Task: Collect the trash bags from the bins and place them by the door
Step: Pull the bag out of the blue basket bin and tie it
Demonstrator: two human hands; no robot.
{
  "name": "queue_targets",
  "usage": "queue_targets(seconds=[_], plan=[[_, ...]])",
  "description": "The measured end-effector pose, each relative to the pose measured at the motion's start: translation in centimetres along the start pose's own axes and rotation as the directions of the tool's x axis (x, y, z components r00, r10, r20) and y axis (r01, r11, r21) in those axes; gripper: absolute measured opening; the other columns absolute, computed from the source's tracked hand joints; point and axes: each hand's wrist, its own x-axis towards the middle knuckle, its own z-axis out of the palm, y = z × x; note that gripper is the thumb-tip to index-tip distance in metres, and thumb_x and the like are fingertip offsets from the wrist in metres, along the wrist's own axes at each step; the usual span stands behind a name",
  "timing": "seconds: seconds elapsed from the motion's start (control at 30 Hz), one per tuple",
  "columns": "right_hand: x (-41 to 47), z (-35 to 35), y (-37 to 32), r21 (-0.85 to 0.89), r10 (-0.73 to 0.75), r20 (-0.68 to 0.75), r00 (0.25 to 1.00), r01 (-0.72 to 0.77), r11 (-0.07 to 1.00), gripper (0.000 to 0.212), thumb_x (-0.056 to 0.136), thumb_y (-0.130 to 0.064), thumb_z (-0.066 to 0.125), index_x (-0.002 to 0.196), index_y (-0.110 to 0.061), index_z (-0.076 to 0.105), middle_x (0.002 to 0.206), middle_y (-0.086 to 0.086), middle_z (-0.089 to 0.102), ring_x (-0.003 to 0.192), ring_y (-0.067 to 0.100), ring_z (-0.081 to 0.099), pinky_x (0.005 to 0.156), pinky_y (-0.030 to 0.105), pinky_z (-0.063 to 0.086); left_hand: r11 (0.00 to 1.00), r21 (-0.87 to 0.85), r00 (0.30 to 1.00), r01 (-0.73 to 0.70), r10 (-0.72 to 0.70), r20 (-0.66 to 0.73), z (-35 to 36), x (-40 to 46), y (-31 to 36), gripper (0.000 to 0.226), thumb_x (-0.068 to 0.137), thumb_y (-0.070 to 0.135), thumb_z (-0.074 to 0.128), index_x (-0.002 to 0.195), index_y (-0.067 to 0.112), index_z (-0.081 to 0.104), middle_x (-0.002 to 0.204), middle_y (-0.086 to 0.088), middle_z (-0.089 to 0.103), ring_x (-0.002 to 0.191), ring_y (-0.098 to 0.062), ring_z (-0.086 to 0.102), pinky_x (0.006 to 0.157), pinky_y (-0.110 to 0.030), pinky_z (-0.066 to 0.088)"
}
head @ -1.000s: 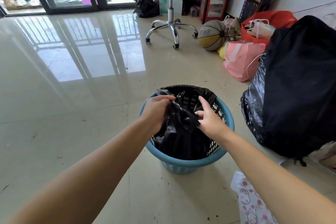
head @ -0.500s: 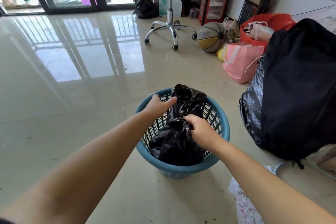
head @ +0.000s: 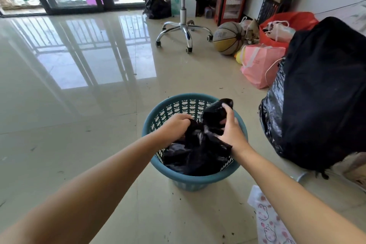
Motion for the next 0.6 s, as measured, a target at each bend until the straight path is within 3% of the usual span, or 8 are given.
queue_targets(seconds=[0.07, 0.17, 0.3, 0.4, 0.43, 0.5, 0.53, 0.6], plan=[[0.0, 1.3, -1.0, -0.057, 0.037, 0.208, 0.977, -0.026, 0.998, 0.093, 0.083, -0.016, 0.068, 0.148, -0.038, 0.005, 0.131, 0.015, 0.033, 0.121, 0.023, 0.043, 0.106, 0.031, 0.032, 0.989, 0.122, 0.996, -0.078, 0.073, 0.045, 0.4, -1.5, 0.0, 0.029, 0.089, 0.002, 0.038, 0.078, 0.012, 0.062, 0.075, -0.002, 0.056, 0.071, -0.019, 0.051, 0.068, -0.028, 0.042], [-0.4, 2.9, -2.3, -0.171, -0.011, 0.386, 0.923, 0.084, 0.982, 0.05, 0.088, -0.013, 0.053, 0.135, -0.029, 0.046, 0.126, 0.015, 0.056, 0.119, 0.025, 0.053, 0.095, 0.028, 0.04, 0.938, 0.295, 0.983, -0.183, 0.168, 0.073, 1.2, -2.9, -0.3, 0.024, 0.088, 0.008, 0.043, 0.09, 0.006, 0.067, 0.1, -0.008, 0.063, 0.097, -0.024, 0.057, 0.089, -0.03, 0.043], [-0.8, 2.3, -2.9, -0.209, 0.001, 0.257, 0.967, 0.054, 0.976, 0.014, 0.085, -0.008, 0.051, 0.081, -0.015, 0.062, 0.088, 0.009, 0.066, 0.087, 0.022, 0.058, 0.069, 0.027, 0.037, 0.991, 0.009, 0.982, -0.134, 0.134, -0.133, -1.4, -3.4, -2.2, 0.016, 0.09, 0.014, 0.052, 0.1, 0.02, 0.064, 0.101, -0.002, 0.067, 0.096, -0.018, 0.061, 0.09, -0.031, 0.047], [0.3, 2.1, -2.7, 0.006, 0.071, 0.107, 0.992, -0.072, 0.997, 0.021, 0.078, -0.001, 0.052, 0.062, -0.016, 0.054, 0.074, 0.008, 0.062, 0.08, 0.022, 0.057, 0.07, 0.032, 0.041, 0.979, 0.172, 0.908, 0.11, -0.029, -0.417, -4.6, -3.1, -6.0, 0.043, 0.087, 0.016, 0.06, 0.128, 0.014, 0.048, 0.123, -0.013, 0.053, 0.106, -0.026, 0.055, 0.091, -0.04, 0.05], [0.5, 2.2, -3.2, 0.15, 0.096, 0.082, 0.992, -0.108, 0.983, 0.019, 0.075, -0.002, 0.052, 0.062, -0.015, 0.056, 0.072, 0.008, 0.063, 0.078, 0.023, 0.058, 0.071, 0.035, 0.045, 0.958, 0.122, 0.906, 0.258, -0.197, -0.375, -5.3, -3.5, -7.1, 0.052, 0.086, 0.017, 0.06, 0.134, 0.013, 0.042, 0.129, -0.015, 0.048, 0.108, -0.03, 0.054, 0.085, -0.042, 0.053], [0.8, 2.0, -4.7, 0.442, 0.14, 0.067, 0.988, -0.155, 0.883, 0.02, 0.076, 0.0, 0.052, 0.066, -0.014, 0.062, 0.071, 0.007, 0.062, 0.077, 0.026, 0.058, 0.07, 0.038, 0.048, 0.84, -0.225, 0.86, 0.493, -0.51, -0.02, -5.4, -4.9, -8.1, 0.047, 0.089, 0.019, 0.059, 0.132, 0.009, 0.043, 0.128, -0.019, 0.049, 0.102, -0.034, 0.06, 0.068, -0.04, 0.059], [1.0, 1.7, -5.7, 0.552, 0.154, 0.058, 0.986, -0.16, 0.818, 0.023, 0.079, 0.004, 0.052, 0.068, -0.012, 0.063, 0.07, 0.006, 0.062, 0.076, 0.026, 0.057, 0.069, 0.037, 0.05, 0.717, -0.403, 0.816, 0.568, -0.552, 0.168, -5.3, -5.5, -8.2, 0.043, 0.09, 0.018, 0.058, 0.129, 0.004, 0.047, 0.124, -0.022, 0.054, 0.097, -0.035, 0.064, 0.065, -0.038, 0.06], [1.1, 0.8, -8.1, 0.706, 0.16, 0.016, 0.987, -0.124, 0.697, 0.03, 0.084, 0.011, 0.046, 0.069, -0.01, 0.062, 0.072, 0.007, 0.06, 0.078, 0.028, 0.058, 0.076, 0.043, 0.053, 0.571, -0.578, 0.799, 0.583, -0.534, 0.278, -5.0, -6.1, -8.2, 0.033, 0.091, 0.009, 0.054, 0.121, -0.006, 0.053, 0.111, -0.025, 0.061, 0.087, -0.033, 0.067, 0.061, -0.035, 0.061]])
